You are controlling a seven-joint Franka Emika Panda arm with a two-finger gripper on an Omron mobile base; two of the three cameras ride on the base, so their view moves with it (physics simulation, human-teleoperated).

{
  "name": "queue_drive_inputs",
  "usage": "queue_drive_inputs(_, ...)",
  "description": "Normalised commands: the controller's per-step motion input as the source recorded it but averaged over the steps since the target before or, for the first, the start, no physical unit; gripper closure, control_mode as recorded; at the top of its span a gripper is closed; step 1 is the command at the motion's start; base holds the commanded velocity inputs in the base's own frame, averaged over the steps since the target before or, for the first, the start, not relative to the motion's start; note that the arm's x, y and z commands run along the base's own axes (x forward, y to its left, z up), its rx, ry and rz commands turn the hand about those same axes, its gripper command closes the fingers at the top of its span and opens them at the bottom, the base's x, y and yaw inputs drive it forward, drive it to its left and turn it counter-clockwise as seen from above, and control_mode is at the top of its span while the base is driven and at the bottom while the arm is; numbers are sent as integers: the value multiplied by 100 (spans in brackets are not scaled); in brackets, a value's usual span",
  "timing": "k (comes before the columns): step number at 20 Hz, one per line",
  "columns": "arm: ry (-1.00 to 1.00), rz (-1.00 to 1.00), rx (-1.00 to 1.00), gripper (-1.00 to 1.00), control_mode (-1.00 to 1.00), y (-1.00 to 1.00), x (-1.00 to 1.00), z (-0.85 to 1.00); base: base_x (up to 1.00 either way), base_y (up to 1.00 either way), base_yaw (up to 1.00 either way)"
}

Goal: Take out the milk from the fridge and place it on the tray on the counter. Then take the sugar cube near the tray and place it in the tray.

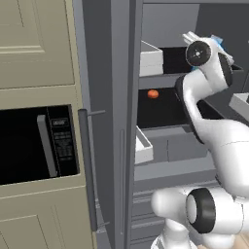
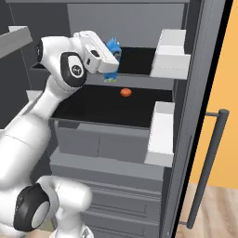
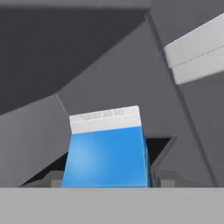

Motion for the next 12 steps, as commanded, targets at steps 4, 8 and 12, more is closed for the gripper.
queue_drive_inputs(4,0,45,-9,100,-100,28,-100,-11,0,0,0)
queue_drive_inputs(8,3,48,-55,100,-100,42,-49,-22,0,0,0)
queue_drive_inputs(12,19,53,-30,100,-100,28,-5,-2,0,0,0)
